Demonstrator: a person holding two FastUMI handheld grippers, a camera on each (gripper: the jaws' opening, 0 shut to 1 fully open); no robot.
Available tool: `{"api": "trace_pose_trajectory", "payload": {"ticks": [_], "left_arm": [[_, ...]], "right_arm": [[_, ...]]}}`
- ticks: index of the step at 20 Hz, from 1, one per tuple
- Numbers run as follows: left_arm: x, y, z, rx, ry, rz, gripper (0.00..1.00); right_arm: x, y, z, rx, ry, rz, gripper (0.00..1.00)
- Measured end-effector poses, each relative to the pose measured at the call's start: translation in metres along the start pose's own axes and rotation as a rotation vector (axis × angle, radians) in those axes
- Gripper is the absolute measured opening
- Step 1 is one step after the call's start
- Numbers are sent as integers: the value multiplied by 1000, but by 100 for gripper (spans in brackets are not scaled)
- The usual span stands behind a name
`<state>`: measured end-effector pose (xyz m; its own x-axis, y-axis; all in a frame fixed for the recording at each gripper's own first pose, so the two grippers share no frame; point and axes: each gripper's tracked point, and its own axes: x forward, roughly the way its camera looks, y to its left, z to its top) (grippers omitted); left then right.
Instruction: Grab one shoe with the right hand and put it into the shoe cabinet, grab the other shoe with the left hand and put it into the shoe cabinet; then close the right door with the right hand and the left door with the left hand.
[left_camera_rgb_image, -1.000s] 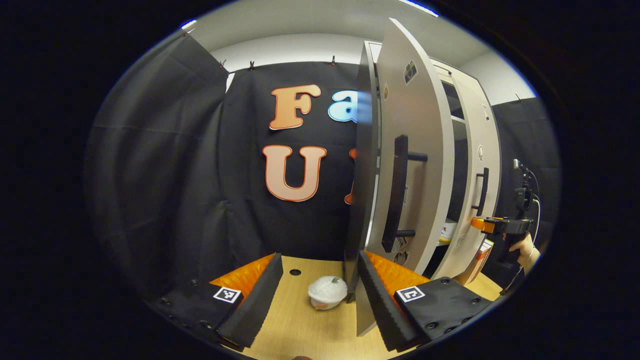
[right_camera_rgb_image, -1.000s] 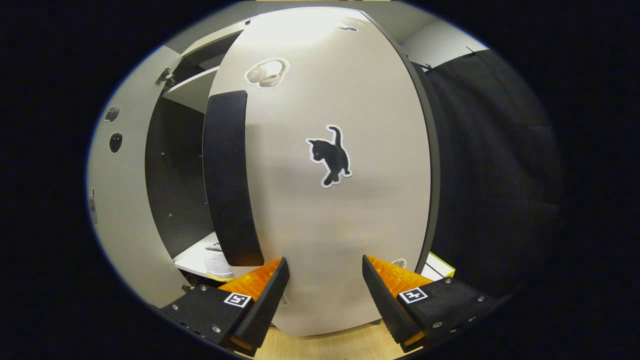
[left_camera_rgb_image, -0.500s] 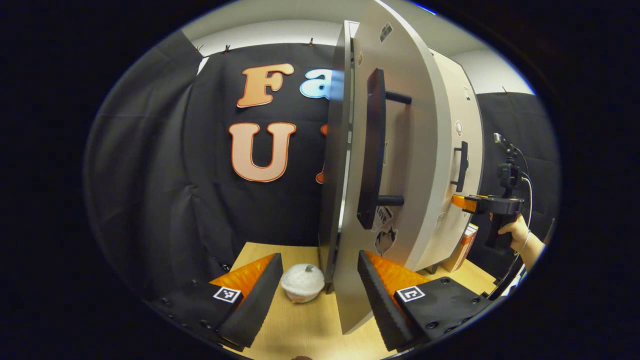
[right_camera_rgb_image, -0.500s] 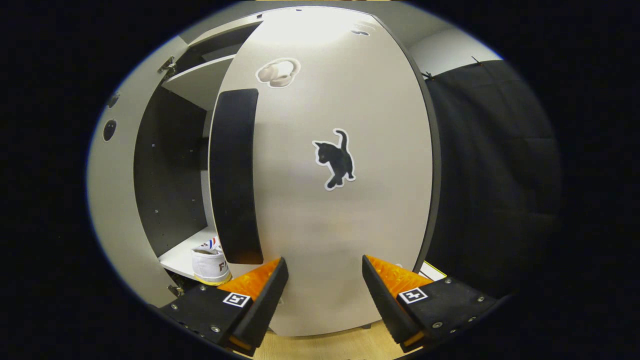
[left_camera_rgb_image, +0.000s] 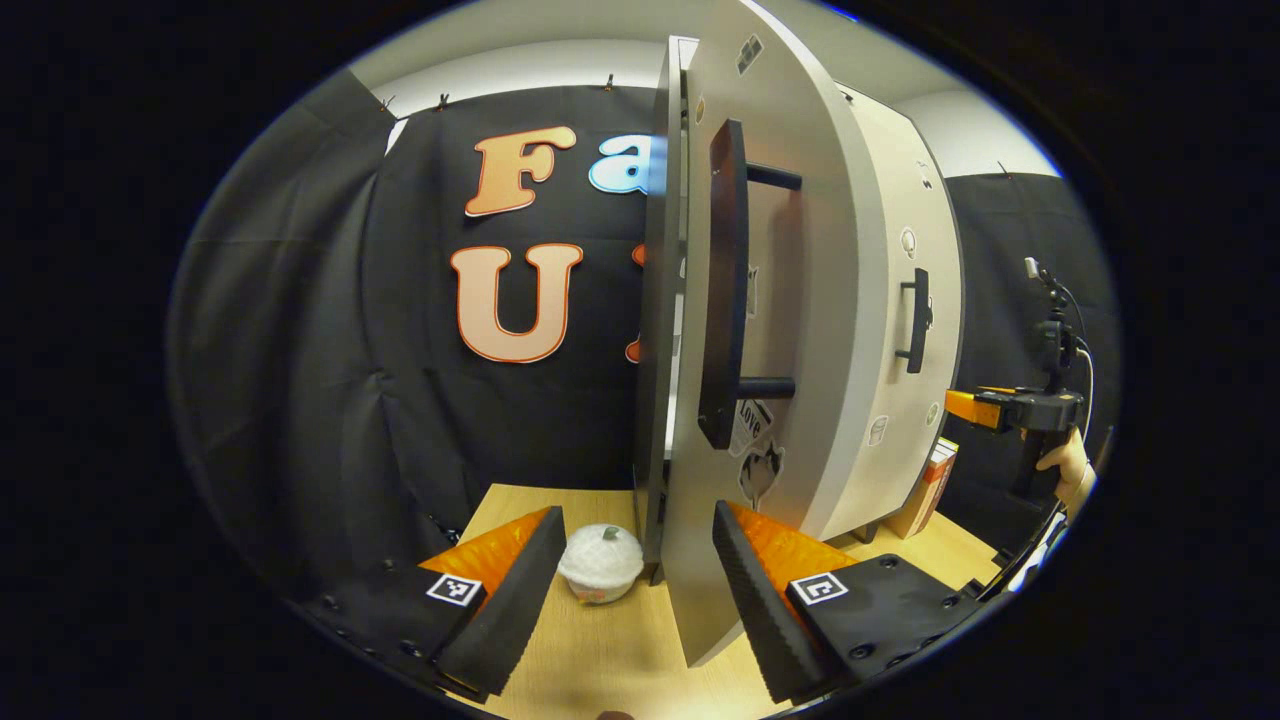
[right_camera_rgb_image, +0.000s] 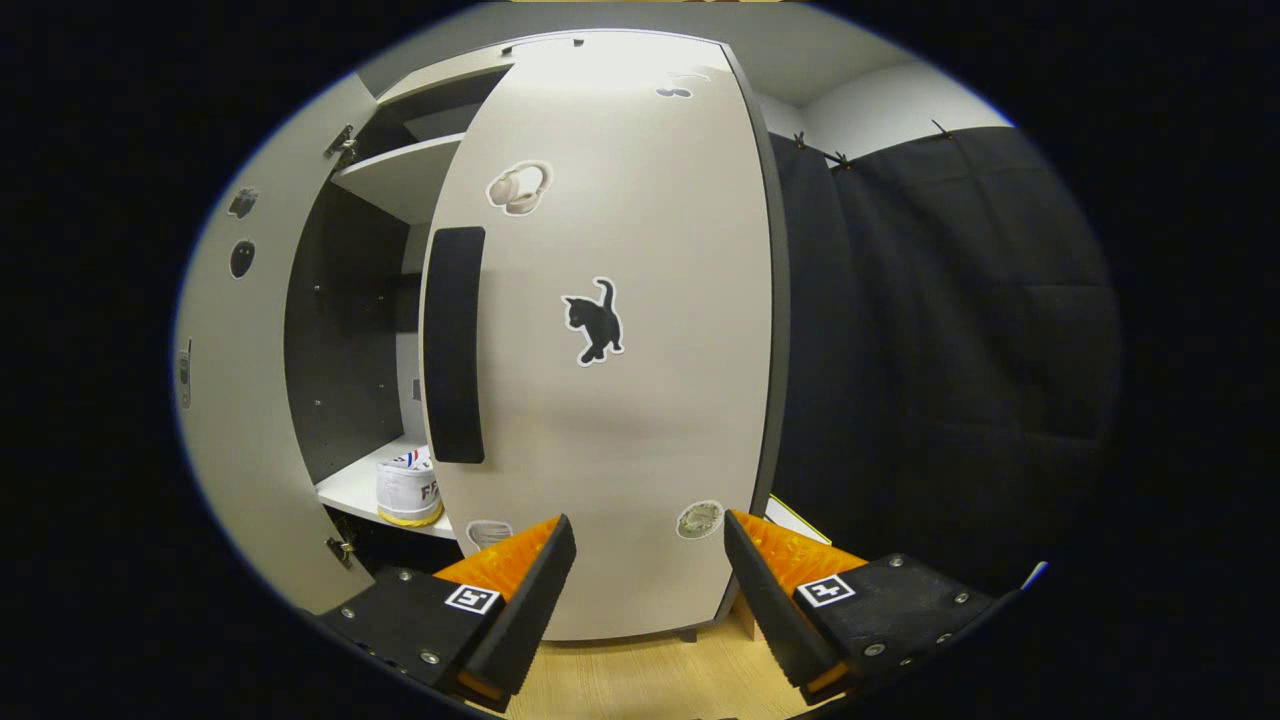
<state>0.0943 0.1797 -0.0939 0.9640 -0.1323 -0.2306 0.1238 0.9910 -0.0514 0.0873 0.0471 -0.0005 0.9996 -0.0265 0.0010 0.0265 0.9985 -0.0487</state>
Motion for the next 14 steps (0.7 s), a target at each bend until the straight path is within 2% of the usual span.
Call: {"api": "trace_pose_trajectory", "payload": {"ticks": [14], "left_arm": [[29,-79,5,59,12,-140,96]], "right_arm": [[-55,-41,5,34,-10,24,92]]}}
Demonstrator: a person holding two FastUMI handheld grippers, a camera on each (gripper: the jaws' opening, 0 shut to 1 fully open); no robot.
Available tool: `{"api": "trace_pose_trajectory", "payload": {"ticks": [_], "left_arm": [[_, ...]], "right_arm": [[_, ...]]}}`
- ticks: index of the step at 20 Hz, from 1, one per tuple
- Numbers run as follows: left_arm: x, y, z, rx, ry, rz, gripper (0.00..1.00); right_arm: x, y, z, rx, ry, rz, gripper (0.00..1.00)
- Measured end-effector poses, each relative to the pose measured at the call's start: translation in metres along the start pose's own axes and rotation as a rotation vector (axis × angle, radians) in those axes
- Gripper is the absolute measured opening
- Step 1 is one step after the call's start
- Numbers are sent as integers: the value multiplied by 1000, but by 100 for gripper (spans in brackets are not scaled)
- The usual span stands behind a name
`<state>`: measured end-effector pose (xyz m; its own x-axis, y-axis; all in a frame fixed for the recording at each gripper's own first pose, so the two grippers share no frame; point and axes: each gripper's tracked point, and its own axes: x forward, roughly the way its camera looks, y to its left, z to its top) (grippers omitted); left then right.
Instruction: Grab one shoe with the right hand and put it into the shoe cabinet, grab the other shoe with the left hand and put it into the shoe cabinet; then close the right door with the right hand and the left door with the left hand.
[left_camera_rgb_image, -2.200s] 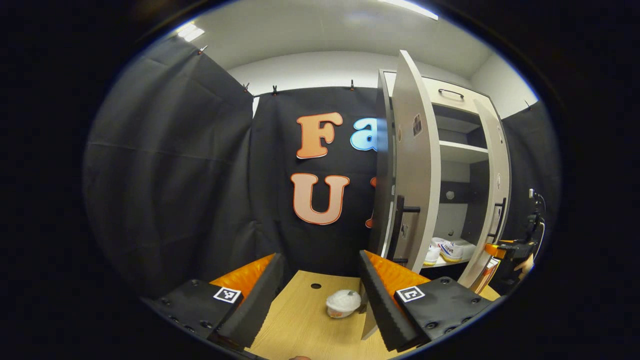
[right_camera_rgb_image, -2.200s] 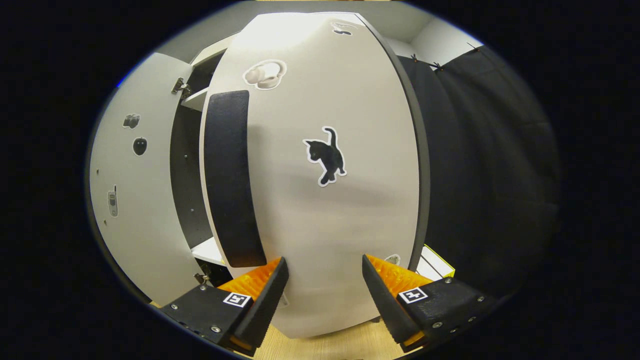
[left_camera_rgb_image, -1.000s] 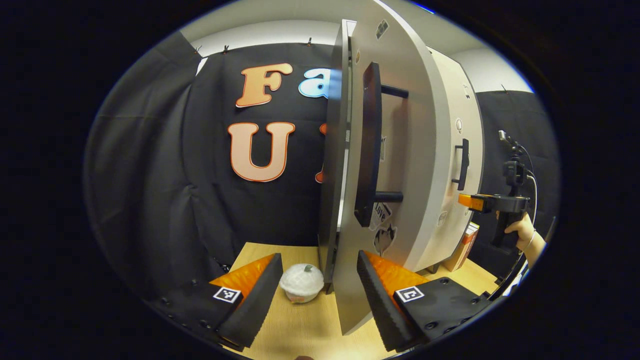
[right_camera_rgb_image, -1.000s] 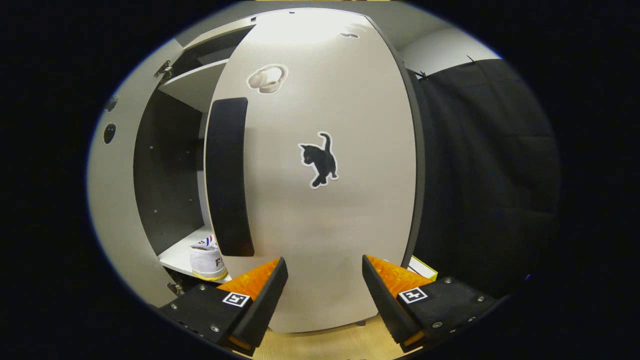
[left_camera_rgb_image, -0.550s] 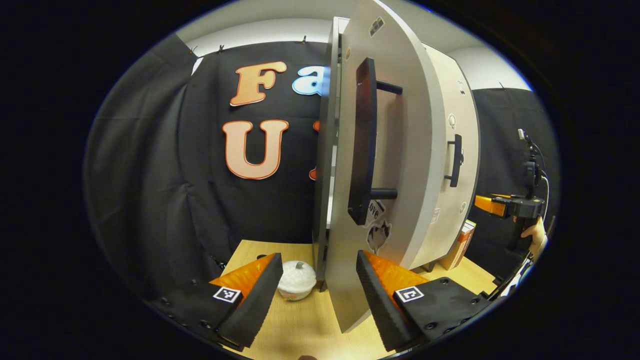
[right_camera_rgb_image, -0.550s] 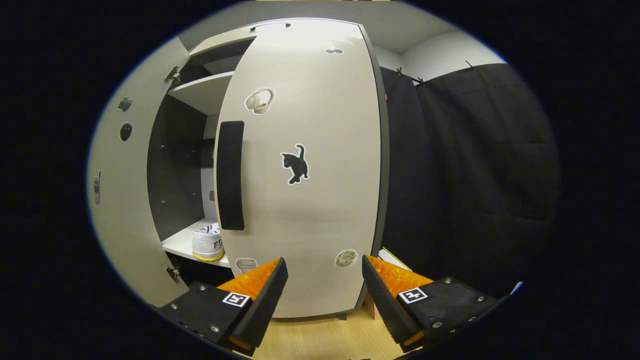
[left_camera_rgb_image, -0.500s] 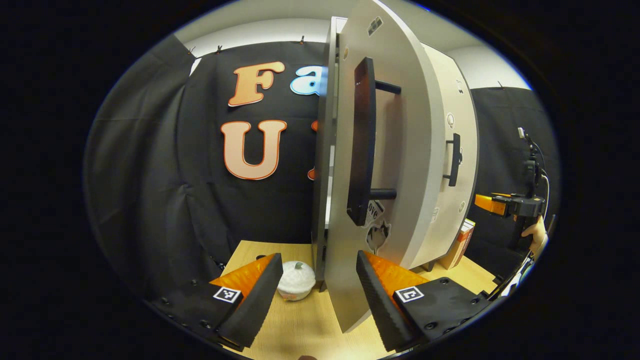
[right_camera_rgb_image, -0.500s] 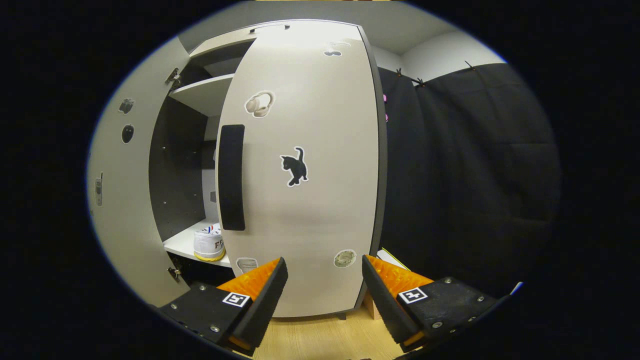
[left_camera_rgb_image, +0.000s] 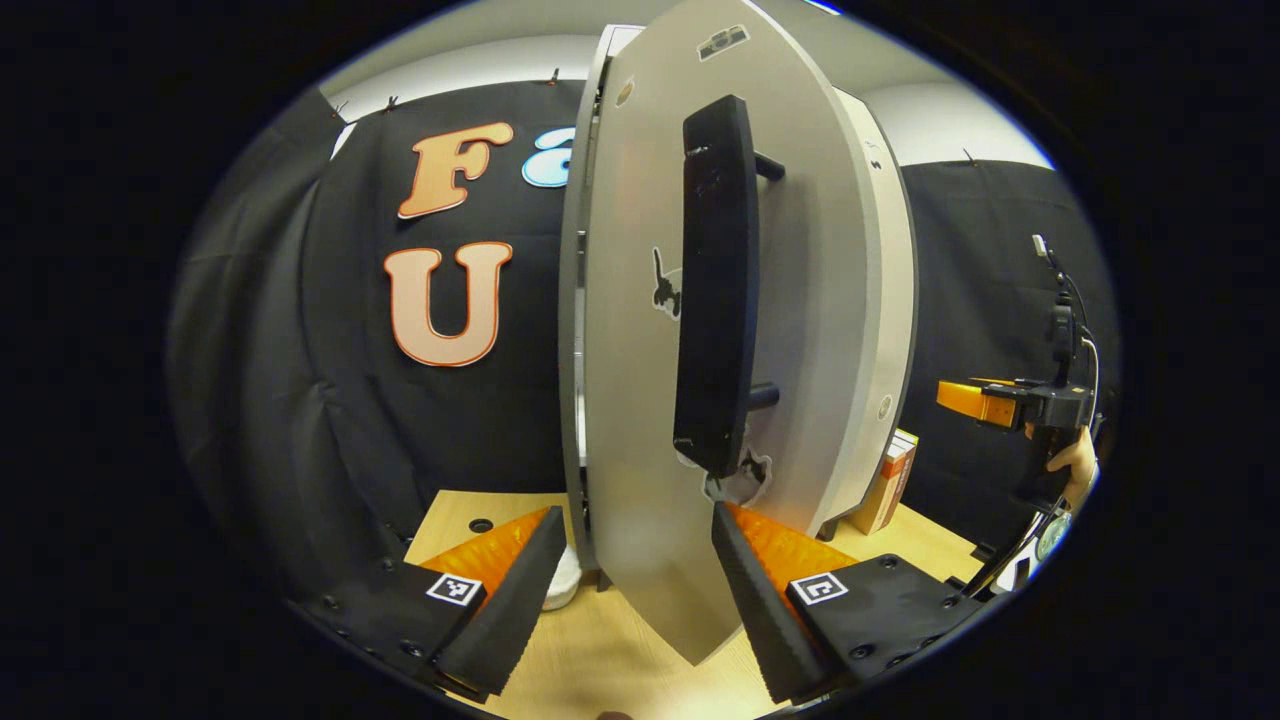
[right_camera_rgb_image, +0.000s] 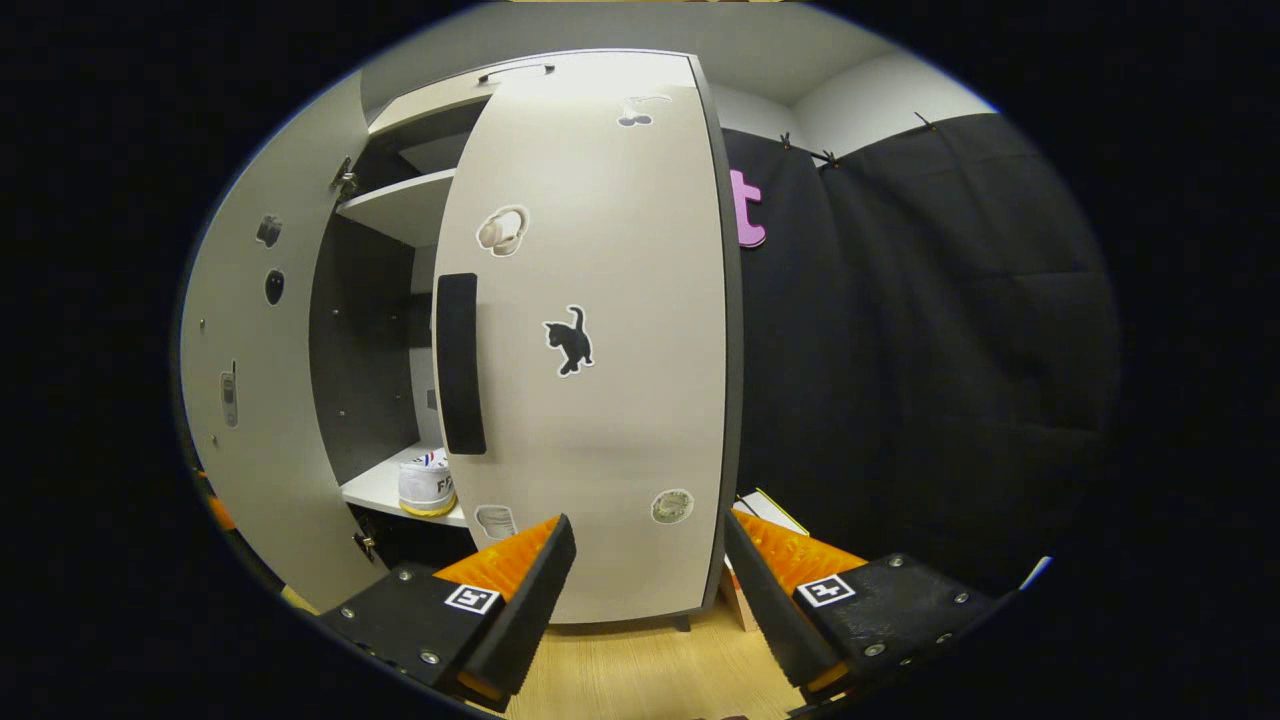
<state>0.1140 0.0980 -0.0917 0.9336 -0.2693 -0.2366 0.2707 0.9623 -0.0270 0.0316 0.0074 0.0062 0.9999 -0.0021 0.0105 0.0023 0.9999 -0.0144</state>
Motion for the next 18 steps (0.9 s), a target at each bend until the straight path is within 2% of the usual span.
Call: {"api": "trace_pose_trajectory", "payload": {"ticks": [8,14,18], "left_arm": [[46,-42,7,5,-11,-86,96],[115,-63,7,22,9,-104,97],[134,-72,9,24,-12,-93,96]], "right_arm": [[-23,-27,11,-43,-24,-51,92],[-20,-53,7,-38,-15,-91,92],[-20,-66,6,-45,-15,-113,92]]}}
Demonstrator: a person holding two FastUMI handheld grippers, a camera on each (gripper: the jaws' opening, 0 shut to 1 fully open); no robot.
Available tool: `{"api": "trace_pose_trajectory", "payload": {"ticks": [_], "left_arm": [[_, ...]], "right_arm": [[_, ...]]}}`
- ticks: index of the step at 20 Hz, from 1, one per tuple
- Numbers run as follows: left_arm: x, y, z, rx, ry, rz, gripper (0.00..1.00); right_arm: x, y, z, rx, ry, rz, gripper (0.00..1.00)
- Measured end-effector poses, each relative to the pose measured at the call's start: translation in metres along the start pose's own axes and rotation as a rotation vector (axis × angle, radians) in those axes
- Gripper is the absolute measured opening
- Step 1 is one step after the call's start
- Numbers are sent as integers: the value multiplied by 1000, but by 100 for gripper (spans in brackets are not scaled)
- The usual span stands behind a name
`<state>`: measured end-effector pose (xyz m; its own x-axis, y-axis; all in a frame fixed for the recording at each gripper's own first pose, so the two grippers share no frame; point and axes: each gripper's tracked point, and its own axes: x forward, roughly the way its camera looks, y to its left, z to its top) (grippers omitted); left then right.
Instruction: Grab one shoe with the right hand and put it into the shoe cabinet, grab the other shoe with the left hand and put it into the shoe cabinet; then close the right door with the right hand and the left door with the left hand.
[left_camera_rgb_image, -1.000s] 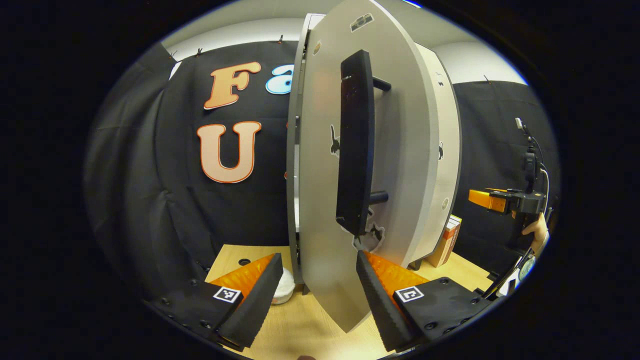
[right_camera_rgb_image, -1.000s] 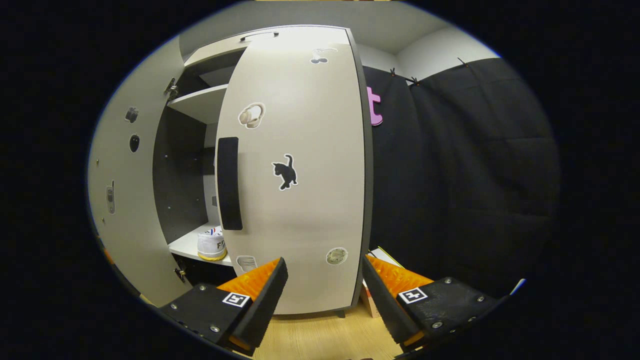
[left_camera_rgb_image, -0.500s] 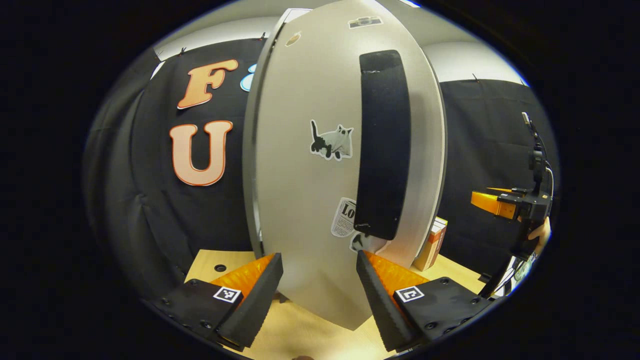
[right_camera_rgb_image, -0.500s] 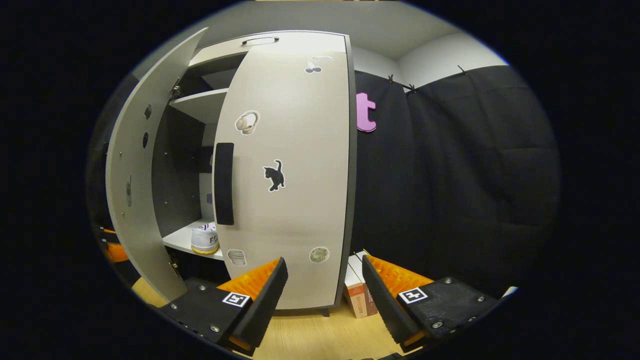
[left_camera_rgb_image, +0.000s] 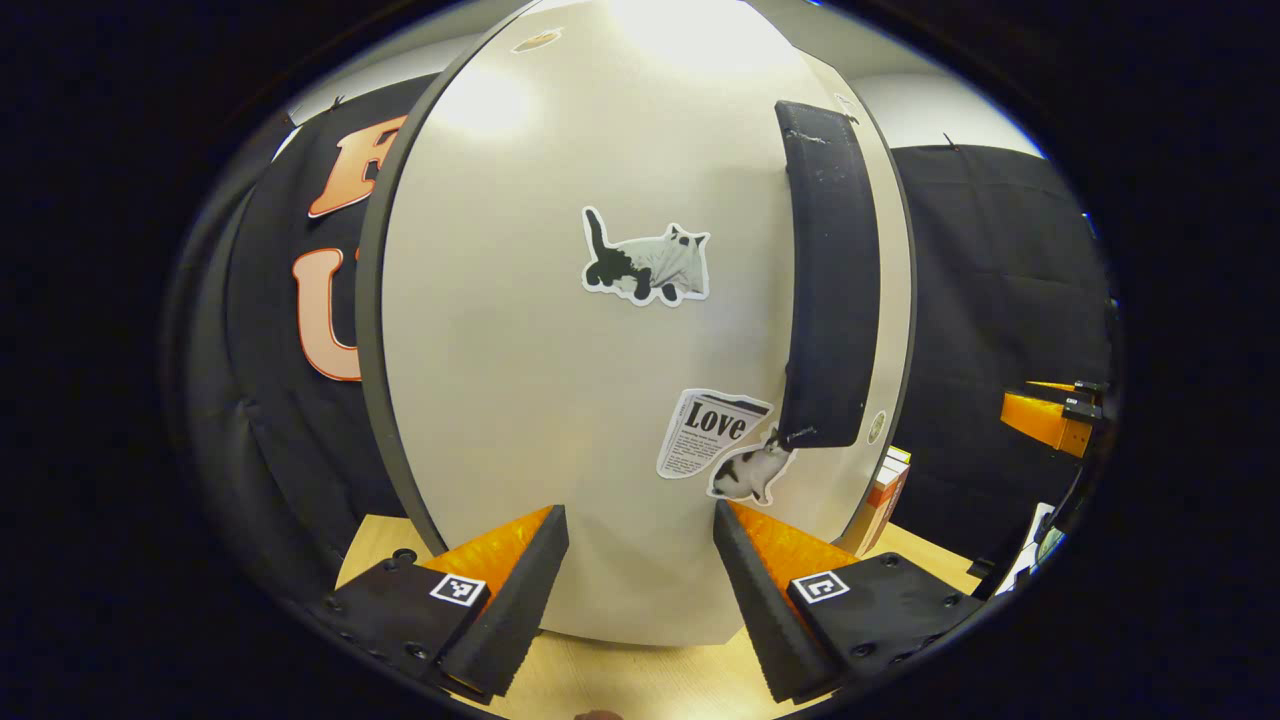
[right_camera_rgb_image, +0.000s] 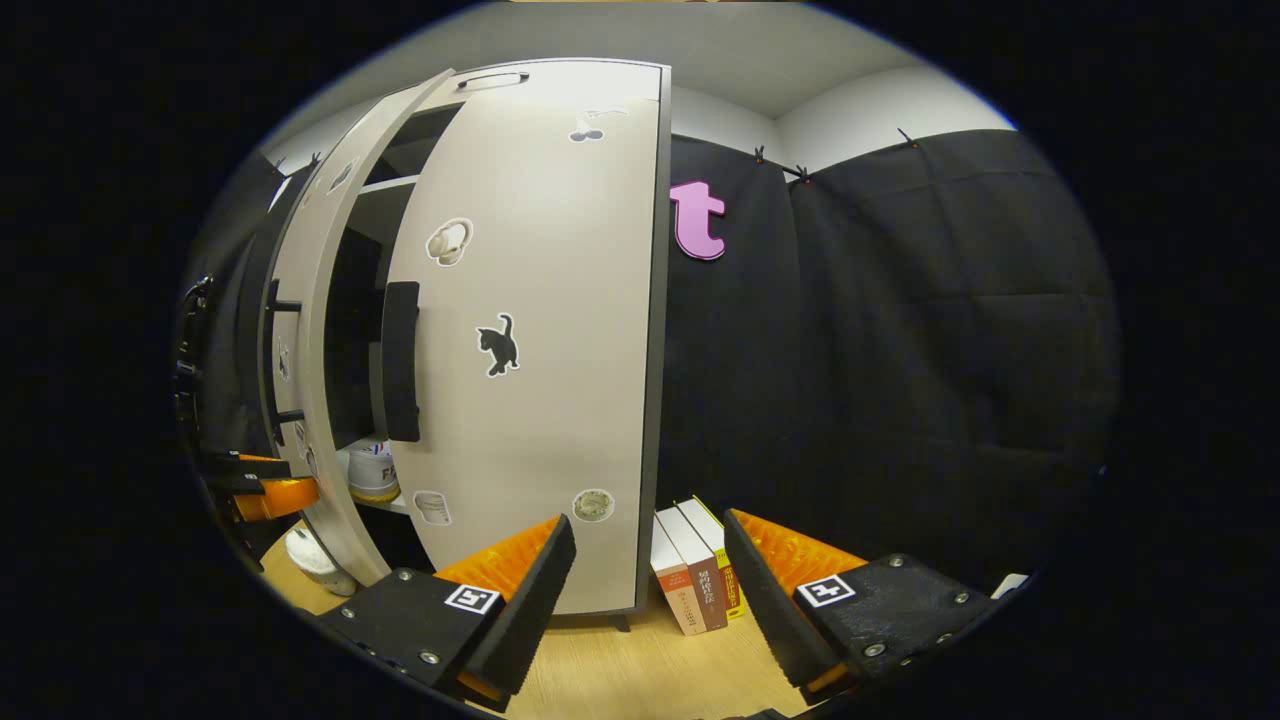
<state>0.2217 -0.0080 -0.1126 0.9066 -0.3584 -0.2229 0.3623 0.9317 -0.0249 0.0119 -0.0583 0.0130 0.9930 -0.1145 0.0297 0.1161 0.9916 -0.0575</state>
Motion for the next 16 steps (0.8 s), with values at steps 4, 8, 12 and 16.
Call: {"api": "trace_pose_trajectory", "payload": {"ticks": [4,8,12,16], "left_arm": [[11,-1,0,-23,4,22,96],[15,-1,2,0,-3,66,96],[17,1,3,-2,-7,128,96],[15,0,3,-4,-4,172,96]], "right_arm": [[7,-4,1,17,-1,-2,92],[10,-1,4,29,-8,14,92],[11,0,4,37,-8,36,92],[11,0,8,53,-13,54,93]]}}
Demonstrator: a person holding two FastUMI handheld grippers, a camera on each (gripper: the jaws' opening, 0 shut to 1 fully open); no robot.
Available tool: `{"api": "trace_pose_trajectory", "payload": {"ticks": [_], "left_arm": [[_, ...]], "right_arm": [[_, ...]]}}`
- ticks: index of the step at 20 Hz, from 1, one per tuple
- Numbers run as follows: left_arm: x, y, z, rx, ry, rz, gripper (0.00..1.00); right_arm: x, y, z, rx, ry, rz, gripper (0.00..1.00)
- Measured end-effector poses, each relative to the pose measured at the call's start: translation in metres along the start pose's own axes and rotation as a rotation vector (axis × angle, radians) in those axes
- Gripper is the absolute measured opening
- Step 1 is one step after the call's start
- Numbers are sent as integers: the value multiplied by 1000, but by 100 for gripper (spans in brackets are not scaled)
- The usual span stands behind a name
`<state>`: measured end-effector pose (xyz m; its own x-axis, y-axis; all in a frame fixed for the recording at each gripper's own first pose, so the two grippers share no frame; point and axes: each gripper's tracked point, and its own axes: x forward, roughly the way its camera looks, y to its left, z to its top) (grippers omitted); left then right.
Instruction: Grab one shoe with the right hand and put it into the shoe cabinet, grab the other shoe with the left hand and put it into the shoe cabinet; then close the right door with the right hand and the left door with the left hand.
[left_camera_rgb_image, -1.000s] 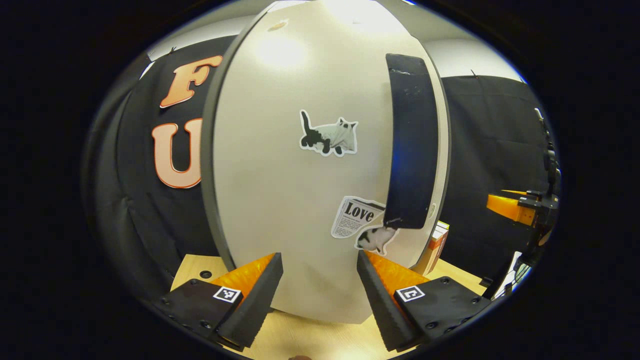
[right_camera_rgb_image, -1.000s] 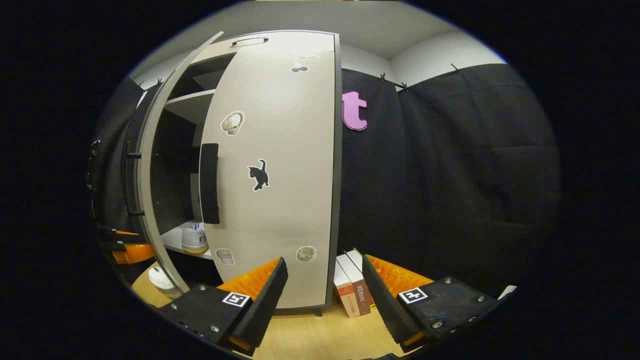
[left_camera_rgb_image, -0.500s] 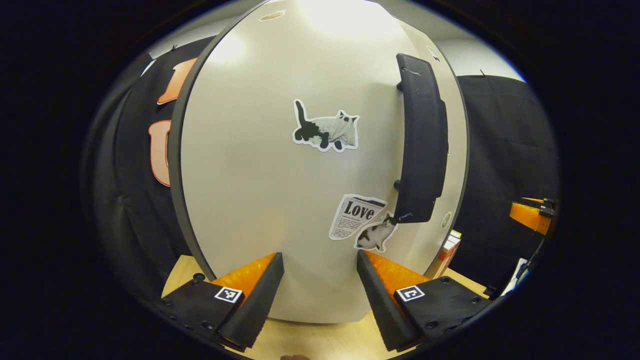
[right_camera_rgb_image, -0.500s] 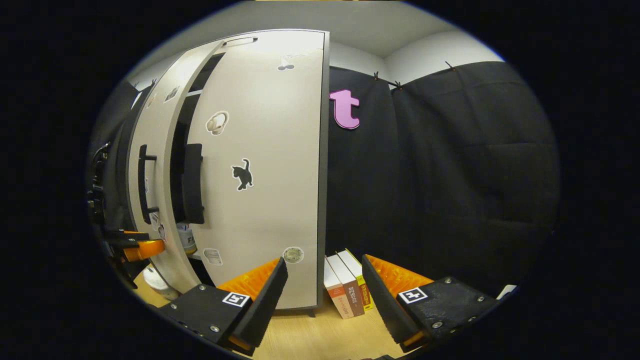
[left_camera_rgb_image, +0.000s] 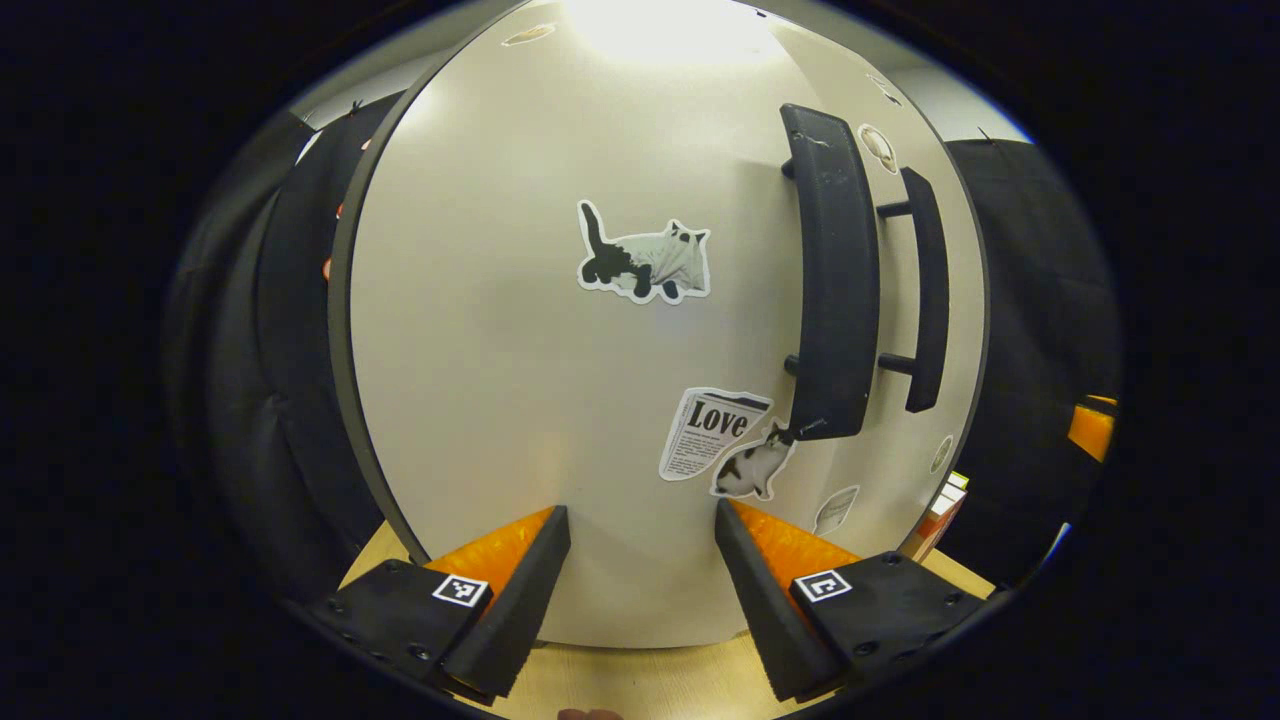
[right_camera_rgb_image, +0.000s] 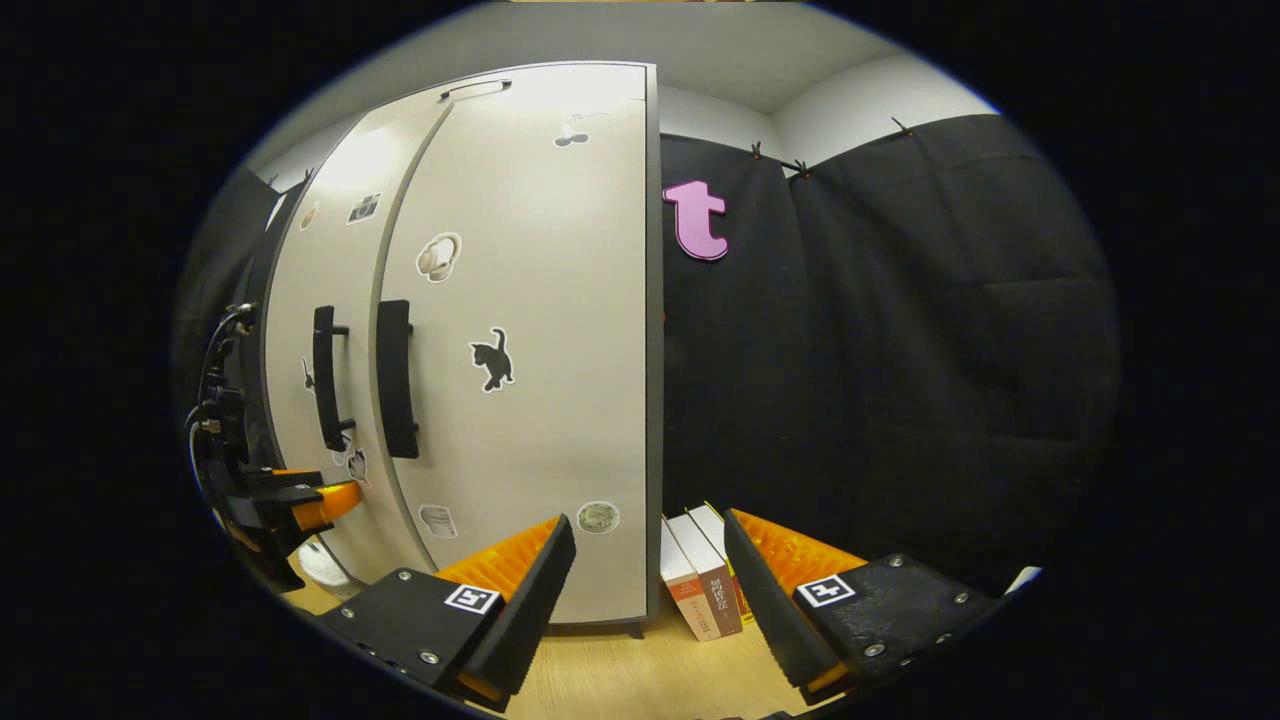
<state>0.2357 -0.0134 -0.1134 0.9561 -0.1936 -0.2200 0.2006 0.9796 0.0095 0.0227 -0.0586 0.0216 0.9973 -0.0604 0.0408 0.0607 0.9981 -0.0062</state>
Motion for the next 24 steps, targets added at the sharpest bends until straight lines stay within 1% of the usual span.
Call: {"api": "trace_pose_trajectory", "payload": {"ticks": [1,3,7,11,13,17,19,20,22,23,24], "left_arm": [[-2,3,-1,13,11,21,96],[-20,4,8,35,3,33,95],[-87,10,51,47,-64,44,95],[-157,24,100,12,-139,56,95],[-187,36,118,0,-171,74,94],[-230,71,142,-2,-210,162,95],[-246,86,149,-22,-227,200,95],[-253,91,153,-32,-243,213,94],[-269,102,160,-30,-269,257,98],[-277,105,164,-17,-284,282,96],[-284,107,167,-7,-294,306,98]], "right_arm": [[0,1,2,6,2,8,93],[-2,1,8,9,3,23,92],[-17,-5,36,18,-22,50,93],[-35,-21,73,-4,-58,56,92],[-44,-29,88,-20,-74,55,92],[-56,-38,108,-40,-102,67,92],[-57,-40,113,-58,-113,76,92],[-57,-41,113,-69,-116,75,92],[-55,-41,112,-85,-116,82,92],[-54,-39,110,-87,-112,96,92],[-53,-35,108,-88,-107,116,92]]}}
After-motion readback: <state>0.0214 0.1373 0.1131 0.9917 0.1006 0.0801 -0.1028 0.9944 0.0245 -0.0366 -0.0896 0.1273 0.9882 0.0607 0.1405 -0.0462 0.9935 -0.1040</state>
